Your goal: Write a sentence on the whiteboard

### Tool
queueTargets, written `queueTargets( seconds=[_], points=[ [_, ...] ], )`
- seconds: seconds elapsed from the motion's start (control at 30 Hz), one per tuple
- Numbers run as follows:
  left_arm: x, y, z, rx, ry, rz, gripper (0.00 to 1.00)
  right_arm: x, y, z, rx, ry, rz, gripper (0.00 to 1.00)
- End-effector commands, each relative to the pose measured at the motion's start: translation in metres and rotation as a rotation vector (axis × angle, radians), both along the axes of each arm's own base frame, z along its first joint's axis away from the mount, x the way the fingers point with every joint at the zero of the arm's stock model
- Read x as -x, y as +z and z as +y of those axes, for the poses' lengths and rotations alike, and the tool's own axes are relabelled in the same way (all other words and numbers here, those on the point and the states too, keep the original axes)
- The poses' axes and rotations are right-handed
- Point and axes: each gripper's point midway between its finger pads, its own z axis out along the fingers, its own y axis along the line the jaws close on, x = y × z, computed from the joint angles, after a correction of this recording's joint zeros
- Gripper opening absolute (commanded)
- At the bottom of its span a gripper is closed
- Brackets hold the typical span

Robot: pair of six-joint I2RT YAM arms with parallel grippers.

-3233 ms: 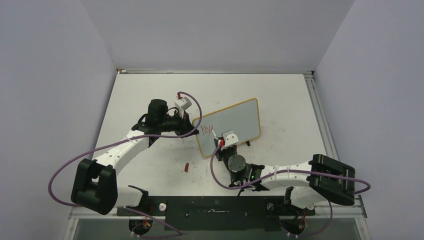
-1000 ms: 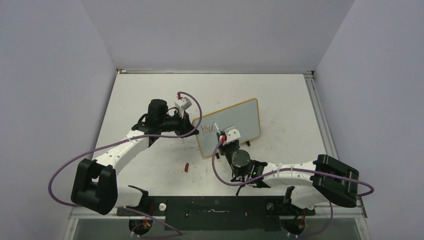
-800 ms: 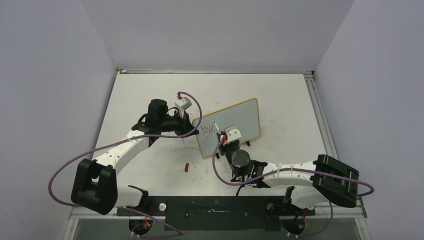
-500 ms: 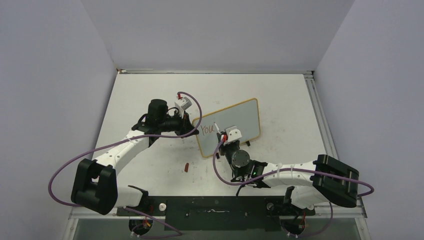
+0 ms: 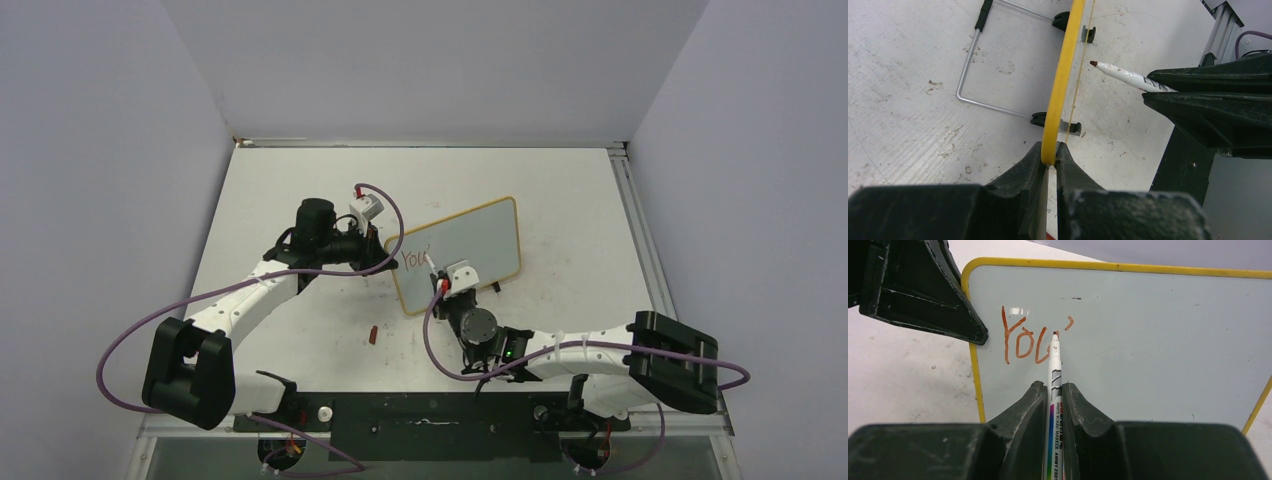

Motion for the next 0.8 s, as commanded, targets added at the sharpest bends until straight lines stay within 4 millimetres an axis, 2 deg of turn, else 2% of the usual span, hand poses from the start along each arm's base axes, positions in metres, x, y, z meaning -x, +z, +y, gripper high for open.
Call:
queueTargets(
  seconds=[0.0, 0.27, 0.77],
  points=[
    [0.012, -0.037, 0.018, -0.123, 0.049, 0.116, 0.00, 0.001, 0.019, -0.010, -0.054, -0.033, -0.032, 0.05],
    [0.011, -0.036, 0.017, -0.121, 0.047, 0.114, 0.00, -0.007, 0.011, -0.021, -0.037, -0.064, -0.021, 0.05],
    [0.011, -0.038, 0.017, -0.124, 0.048, 0.119, 0.00, -0.015, 0.011, -0.007, -0.031, -0.019, -0.032, 0.05]
  ],
)
